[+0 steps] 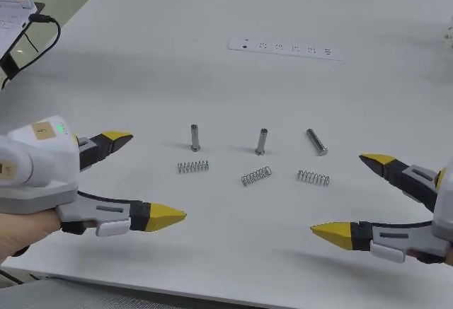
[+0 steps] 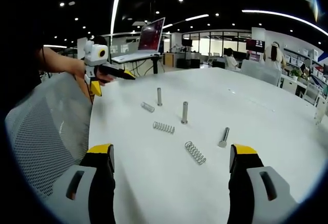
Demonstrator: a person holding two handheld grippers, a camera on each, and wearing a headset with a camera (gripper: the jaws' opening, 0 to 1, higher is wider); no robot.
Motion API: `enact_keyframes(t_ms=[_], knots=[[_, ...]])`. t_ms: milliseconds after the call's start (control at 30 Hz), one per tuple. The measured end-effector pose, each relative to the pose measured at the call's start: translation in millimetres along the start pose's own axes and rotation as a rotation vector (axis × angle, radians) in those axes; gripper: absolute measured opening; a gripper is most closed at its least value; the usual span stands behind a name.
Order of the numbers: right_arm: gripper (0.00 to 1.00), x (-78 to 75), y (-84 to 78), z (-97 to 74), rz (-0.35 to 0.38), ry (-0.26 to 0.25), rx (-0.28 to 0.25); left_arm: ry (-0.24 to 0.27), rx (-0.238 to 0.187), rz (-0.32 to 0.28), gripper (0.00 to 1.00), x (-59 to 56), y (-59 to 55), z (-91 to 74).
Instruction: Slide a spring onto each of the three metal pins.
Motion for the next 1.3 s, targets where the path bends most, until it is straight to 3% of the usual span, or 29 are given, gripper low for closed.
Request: enact_keyframes(t_ms=[533, 733, 933, 1167, 1300], knots=[[0.94, 0.5, -2.5, 0.6, -0.001, 0.004, 0.012, -0.005, -0.005, -0.003, 0.98, -0.6, 0.8, 0.4], [0.94, 1.7, -1.6, 1.1, -0.007, 0.011, 0.018, -0.027, -0.022, 0.005, 0.98, -3.0, 9.5, 1.0], [0.93, 0.1, 0.1, 0.6, 0.002, 0.008, 0.018, -0.06, -0.042, 0.041, 0.98, 5.3, 28.3, 2.0], [0.93, -1.7, 3.6, 0.3, 0.006, 0.004, 0.011, -0.087, -0.024, 0.081, 0.98, 19.6, 36.5, 0.4], [0.93, -2.4, 3.3, 0.9, 0.012, 0.002, 0.009, -0.098, -0.006, 0.086, 0.98, 20.5, 31.9, 2.4]])
Point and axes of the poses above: the centre of the closed fingertips' face, and the gripper's own axes: z roughly forward along the fingers, x roughly to its left, y roughly out of its top, the point moved 3 cm from there along -z, roughly backward along the fingers, and after that the axes turned 4 degrees about y, right-handed, at the moved point
